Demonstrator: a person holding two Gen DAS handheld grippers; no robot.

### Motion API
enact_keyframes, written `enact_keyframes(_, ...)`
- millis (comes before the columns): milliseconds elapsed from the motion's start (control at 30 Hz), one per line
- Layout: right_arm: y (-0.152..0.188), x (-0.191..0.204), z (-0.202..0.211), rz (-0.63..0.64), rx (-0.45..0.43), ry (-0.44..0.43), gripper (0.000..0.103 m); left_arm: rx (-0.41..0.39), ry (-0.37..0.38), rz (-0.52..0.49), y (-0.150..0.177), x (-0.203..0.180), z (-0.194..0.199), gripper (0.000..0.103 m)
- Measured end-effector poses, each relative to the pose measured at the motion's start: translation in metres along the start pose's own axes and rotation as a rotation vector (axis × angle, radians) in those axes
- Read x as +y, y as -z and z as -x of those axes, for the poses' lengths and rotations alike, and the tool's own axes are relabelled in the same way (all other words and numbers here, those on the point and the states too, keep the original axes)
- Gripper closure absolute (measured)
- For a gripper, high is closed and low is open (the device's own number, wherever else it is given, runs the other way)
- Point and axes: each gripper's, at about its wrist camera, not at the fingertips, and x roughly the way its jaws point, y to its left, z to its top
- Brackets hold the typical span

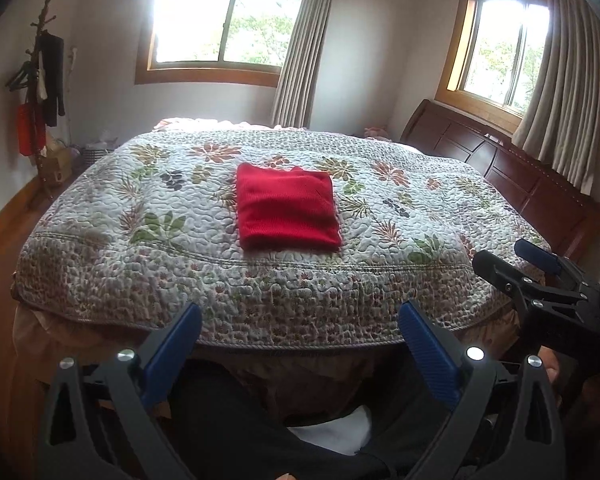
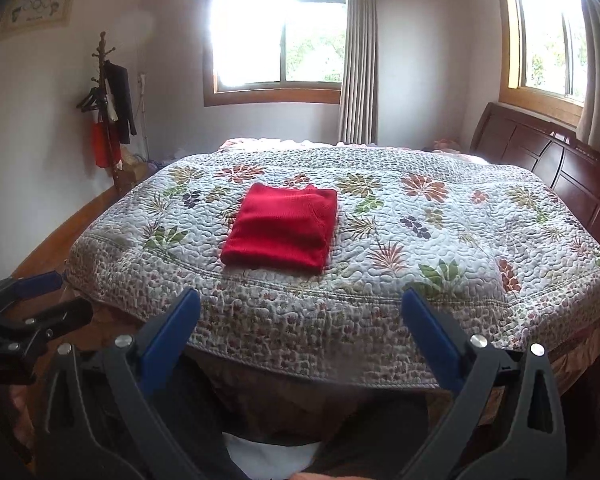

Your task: Fold small clothes

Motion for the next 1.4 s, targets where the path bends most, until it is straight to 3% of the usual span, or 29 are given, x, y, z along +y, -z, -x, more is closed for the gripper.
enact_keyframes(1400,0.0,-0.001,-0.036,-0.001,0.042,0.005,0.003,0.049,-0.017,0.008,-0.004,0.011,-0.031,0.004)
